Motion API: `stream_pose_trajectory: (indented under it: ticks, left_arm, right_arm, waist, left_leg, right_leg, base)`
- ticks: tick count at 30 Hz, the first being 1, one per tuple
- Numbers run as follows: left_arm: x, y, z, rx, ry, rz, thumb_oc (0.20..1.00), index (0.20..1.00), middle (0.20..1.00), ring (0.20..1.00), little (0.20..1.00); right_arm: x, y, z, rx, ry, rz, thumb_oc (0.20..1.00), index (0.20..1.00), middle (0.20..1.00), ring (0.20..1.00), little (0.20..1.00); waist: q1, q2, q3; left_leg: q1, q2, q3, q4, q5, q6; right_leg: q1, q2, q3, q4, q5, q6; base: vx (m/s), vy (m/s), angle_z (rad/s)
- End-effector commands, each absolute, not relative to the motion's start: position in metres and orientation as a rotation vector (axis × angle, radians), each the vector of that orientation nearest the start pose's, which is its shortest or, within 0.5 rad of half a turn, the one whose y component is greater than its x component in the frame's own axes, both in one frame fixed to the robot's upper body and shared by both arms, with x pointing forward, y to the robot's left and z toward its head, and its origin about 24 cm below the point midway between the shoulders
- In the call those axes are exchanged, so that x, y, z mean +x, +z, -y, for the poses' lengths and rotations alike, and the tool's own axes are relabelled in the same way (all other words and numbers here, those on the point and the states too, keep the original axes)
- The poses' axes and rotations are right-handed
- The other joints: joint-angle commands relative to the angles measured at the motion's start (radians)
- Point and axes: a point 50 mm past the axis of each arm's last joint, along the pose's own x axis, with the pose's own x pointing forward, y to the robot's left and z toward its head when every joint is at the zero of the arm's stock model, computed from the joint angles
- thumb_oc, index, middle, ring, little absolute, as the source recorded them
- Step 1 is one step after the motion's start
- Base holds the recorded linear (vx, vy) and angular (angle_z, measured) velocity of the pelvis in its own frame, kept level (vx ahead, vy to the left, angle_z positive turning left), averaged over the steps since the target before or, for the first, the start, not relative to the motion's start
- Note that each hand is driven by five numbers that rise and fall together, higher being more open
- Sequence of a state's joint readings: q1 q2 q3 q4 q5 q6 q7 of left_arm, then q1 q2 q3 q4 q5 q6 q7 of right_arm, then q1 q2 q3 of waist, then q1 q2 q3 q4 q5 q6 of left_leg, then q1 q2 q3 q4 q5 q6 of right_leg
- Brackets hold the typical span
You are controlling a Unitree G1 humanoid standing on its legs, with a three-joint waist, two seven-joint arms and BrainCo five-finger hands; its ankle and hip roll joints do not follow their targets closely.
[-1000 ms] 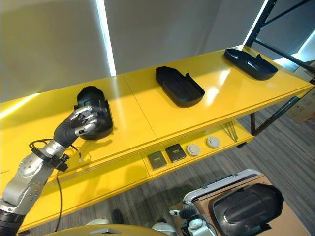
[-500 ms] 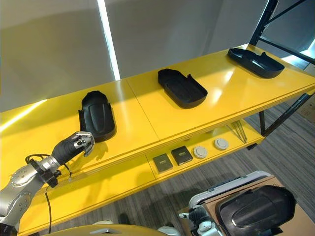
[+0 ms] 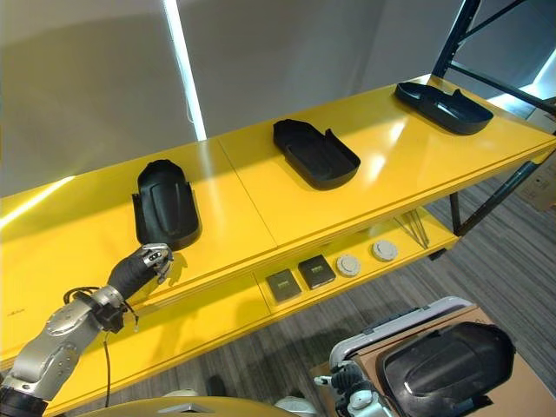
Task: Move parts from the plastic box to the shelf.
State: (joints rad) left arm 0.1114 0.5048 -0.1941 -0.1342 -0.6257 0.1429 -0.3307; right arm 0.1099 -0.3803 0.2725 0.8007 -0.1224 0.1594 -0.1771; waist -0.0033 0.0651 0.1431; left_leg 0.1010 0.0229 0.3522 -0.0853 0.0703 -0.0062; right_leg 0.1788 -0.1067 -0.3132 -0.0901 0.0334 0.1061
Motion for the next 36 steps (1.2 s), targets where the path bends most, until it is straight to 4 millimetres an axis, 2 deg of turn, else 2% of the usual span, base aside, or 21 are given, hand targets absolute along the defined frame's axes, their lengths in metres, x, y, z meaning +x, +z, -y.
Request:
stream_pose_trajectory:
  ticks: [1,7,13,19,31,36]
  left_arm:
    - [0.241,0.070,-0.165,-0.151,-0.546,-0.020,0.200,0.200,0.200,0.200,0.200]
    - [0.249,0.068,-0.159,-0.148,-0.505,-0.031,0.200,0.200,0.200,0.200,0.200]
    - [0.256,0.061,-0.167,-0.066,-0.386,-0.052,0.200,0.200,0.200,0.200,0.200]
    - [0.259,0.057,-0.172,-0.023,-0.348,-0.073,0.200,0.200,0.200,0.200,0.200]
    - [0.265,0.050,-0.165,-0.035,-0.304,-0.095,0.200,0.200,0.200,0.200,0.200]
    - [0.273,0.056,-0.157,-0.023,-0.279,-0.051,0.200,0.200,0.200,0.200,0.200]
  right_arm:
    - [0.131,-0.128,0.256,-0.714,-0.017,-1.028,1.000,1.000,1.000,1.000,1.000]
    - [0.129,-0.129,0.254,-0.718,-0.001,-1.032,1.000,1.000,1.000,1.000,1.000]
    - [0.126,-0.129,0.256,-0.721,-0.007,-1.044,1.000,1.000,1.000,1.000,1.000]
    - [0.127,-0.128,0.256,-0.717,-0.008,-1.038,1.000,1.000,1.000,1.000,1.000]
    - [0.132,-0.128,0.247,-0.712,0.025,-1.021,1.000,1.000,1.000,1.000,1.000]
    - [0.133,-0.129,0.243,-0.715,0.038,-1.021,1.000,1.000,1.000,1.000,1.000]
  waist:
    - [-0.009,-0.022,0.045]
    - [-0.030,-0.027,0.045]
    - [-0.043,-0.030,0.049]
    - [-0.044,-0.031,0.053]
    - [-0.053,-0.037,0.054]
    - [-0.058,-0.041,0.056]
  left_leg:
    - [0.072,0.094,0.027,0.004,-0.067,-0.058]
    - [0.077,0.100,0.044,0.006,-0.067,-0.058]
    - [0.076,0.106,0.058,0.011,-0.067,-0.059]
    - [0.069,0.109,0.059,0.020,-0.070,-0.059]
    - [0.069,0.113,0.065,0.025,-0.073,-0.059]
    - [0.069,0.115,0.069,0.026,-0.074,-0.058]
  right_leg:
    - [-0.009,-0.027,-0.031,0.009,-0.010,0.020]
    - [-0.011,-0.023,-0.020,0.009,-0.009,0.021]
    - [-0.016,-0.021,-0.012,0.010,-0.010,0.018]
    - [-0.019,-0.022,-0.011,0.012,-0.011,0.015]
    - [-0.018,-0.024,-0.012,0.015,-0.013,0.016]
    - [-0.018,-0.024,-0.010,0.015,-0.014,0.015]
  base:
    - [0.02,-0.035,-0.03]
    - [0.01,-0.013,-0.02]
    - [0.01,-0.014,-0.09]
    - [0.00,-0.002,-0.02]
    - [0.00,0.000,0.00]
    - [0.00,0.000,0.00]
